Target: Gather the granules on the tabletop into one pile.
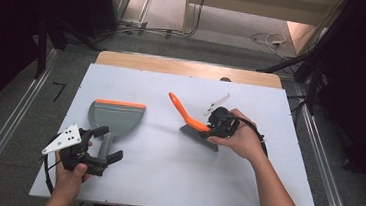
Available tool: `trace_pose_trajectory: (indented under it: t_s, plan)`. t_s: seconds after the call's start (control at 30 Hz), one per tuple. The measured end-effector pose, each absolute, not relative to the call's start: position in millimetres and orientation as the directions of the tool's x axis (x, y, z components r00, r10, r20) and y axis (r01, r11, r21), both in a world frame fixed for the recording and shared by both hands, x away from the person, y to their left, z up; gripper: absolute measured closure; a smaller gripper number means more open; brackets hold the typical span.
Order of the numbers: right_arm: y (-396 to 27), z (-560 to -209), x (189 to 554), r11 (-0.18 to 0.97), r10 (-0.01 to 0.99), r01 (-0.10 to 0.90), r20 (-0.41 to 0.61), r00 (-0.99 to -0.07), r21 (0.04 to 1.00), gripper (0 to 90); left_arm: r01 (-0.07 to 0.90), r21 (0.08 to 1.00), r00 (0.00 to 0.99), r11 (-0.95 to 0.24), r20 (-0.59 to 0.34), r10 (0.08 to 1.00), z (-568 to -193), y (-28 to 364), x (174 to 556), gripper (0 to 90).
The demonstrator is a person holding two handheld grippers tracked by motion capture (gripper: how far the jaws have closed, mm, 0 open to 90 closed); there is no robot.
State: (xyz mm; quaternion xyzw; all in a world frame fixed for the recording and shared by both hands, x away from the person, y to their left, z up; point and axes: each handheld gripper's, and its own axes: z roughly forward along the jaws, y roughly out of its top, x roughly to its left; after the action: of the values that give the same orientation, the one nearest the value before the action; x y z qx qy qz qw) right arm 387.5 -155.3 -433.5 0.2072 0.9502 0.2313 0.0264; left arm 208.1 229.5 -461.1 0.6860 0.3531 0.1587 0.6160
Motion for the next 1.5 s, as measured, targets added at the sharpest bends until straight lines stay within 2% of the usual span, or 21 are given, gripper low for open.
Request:
trace_pose_trajectory:
  t_s: [0.27, 0.47, 0.83, 1.17, 1.5]
  plan:
    - [-170, -418, 377, 0.773, 0.436, 0.403, 0.051, -0.899, 0.490, 68.1, 0.288, 0.958, 0.698, 0.013, -0.219, 0.681, -461, 230, 208, 1.0]
    - [-193, -409, 365, 0.710, 0.490, 0.444, 0.069, -0.869, 0.546, 68.1, 0.288, 0.958, 0.698, 0.010, -0.217, 0.682, -461, 230, 208, 1.0]
    - [-236, -404, 341, 0.650, 0.548, 0.492, 0.091, -0.831, 0.578, 68.1, 0.288, 0.957, 0.700, -0.001, -0.210, 0.682, -461, 228, 209, 1.0]
    - [-285, -420, 311, 0.526, 0.604, 0.569, 0.194, -0.773, 0.632, 68.0, 0.286, 0.958, 0.699, -0.002, -0.208, 0.684, -461, 228, 209, 1.0]
    - [-327, -439, 295, 0.417, 0.634, 0.640, 0.298, -0.713, 0.645, 68.0, 0.280, 0.960, 0.698, -0.004, -0.201, 0.688, -460, 230, 209, 1.0]
